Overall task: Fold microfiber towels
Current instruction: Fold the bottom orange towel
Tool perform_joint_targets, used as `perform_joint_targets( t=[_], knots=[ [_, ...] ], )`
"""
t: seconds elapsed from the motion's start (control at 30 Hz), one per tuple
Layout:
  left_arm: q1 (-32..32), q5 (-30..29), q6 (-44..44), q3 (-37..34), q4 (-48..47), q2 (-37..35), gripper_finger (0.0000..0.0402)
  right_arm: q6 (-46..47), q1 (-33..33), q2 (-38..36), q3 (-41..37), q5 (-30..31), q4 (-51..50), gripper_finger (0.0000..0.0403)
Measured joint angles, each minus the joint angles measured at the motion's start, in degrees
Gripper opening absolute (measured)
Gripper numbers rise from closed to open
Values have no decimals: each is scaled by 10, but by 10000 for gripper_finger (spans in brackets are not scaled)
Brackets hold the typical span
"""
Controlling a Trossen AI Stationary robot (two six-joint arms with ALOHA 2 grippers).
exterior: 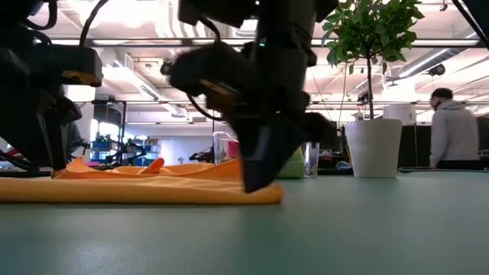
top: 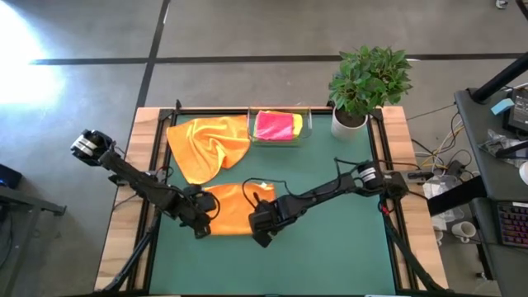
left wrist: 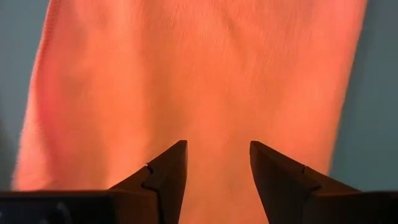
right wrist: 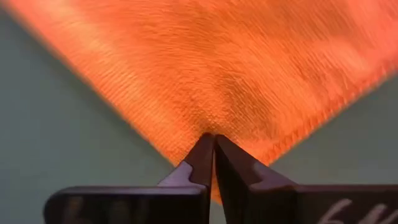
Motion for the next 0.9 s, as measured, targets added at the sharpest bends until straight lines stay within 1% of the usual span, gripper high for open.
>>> perform_joint_targets(
  t=[0.13,0.3,0.4,0.53,0.6,0.67,0.73,0.8,0.9],
  knots=[
    [0,23,0,0,-1,0,160,0,0,0,1,9,-102,9],
    [0,31,0,0,1,0,160,-31,-3,1,-1,56,-230,8],
    [0,31,1,1,5,0,160,-47,-7,3,-2,105,-284,8],
    [0,31,1,1,16,-1,160,-48,-9,3,-2,199,-351,8],
    [0,31,1,2,16,-1,160,-48,-9,3,-2,224,-372,8],
    [0,32,1,5,18,-1,160,-57,-9,-6,-2,225,-371,8],
    [0,37,1,6,17,-1,160,-71,-5,-22,-2,214,-342,8],
    [0,42,1,7,17,-1,160,-84,4,-39,0,198,-288,8],
    [0,57,1,10,12,-2,160,-107,18,-53,0,162,-170,8]
  ],
)
